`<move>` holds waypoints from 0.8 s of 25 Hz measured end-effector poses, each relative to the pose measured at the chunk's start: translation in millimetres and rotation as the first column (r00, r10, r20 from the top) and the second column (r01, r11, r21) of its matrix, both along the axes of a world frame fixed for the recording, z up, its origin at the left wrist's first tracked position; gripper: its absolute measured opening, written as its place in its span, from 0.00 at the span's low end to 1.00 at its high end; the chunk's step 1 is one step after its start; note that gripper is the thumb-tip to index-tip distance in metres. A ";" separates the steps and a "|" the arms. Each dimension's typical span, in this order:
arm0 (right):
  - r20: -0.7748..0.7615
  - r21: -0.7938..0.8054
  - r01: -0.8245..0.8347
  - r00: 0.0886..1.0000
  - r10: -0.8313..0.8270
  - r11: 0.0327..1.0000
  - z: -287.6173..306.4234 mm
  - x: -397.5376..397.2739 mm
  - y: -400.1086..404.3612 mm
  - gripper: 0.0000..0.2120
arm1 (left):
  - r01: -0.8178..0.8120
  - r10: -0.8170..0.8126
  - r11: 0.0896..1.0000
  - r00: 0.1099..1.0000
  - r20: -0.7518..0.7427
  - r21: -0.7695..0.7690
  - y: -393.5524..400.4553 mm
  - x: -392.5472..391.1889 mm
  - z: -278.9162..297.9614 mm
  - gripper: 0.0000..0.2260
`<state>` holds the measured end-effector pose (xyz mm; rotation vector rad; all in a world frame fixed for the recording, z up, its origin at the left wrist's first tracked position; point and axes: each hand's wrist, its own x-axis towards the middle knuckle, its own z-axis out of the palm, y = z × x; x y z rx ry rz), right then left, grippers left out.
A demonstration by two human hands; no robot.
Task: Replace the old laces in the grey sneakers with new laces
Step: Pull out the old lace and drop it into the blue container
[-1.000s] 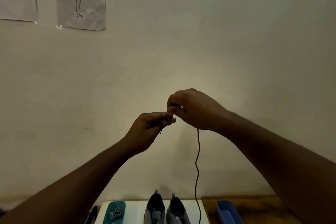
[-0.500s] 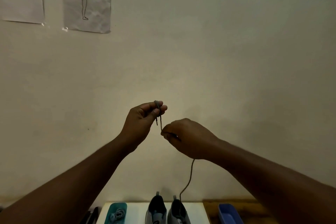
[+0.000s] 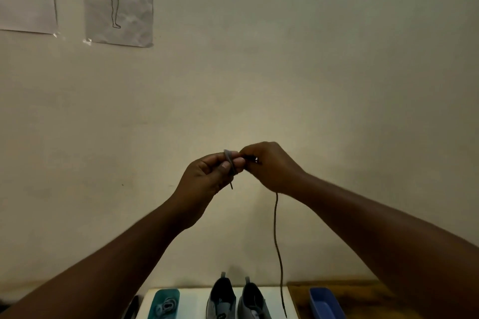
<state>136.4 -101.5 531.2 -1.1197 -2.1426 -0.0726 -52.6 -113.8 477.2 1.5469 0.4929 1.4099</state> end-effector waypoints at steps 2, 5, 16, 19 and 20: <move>0.147 -0.013 0.028 0.989 -0.025 1.000 -24.9 -3.0 -9.7 0.09 | -0.092 0.093 0.996 0.993 0.078 -0.016 5.5 -2.6 5.0 0.12; 0.379 0.050 0.025 0.925 -0.042 0.998 -30.7 -11.7 -34.9 0.09 | -0.295 0.311 0.941 0.947 -0.080 0.166 13.7 -9.9 3.1 0.11; -0.031 -0.080 0.006 0.999 -0.009 0.997 -11.3 1.0 6.0 0.06 | 0.099 -0.100 0.995 0.993 -0.056 -0.034 -3.0 -2.5 -11.4 0.14; 0.084 -0.130 0.034 0.996 -0.023 0.991 -47.6 3.7 -7.9 0.07 | 0.018 -0.014 0.998 0.998 0.058 -0.066 1.5 -4.6 -4.4 0.13; 0.164 -0.132 0.039 0.986 -0.017 0.990 -56.0 2.2 -17.0 0.07 | -0.052 0.054 0.998 0.998 0.039 -0.037 4.4 -5.9 -2.9 0.13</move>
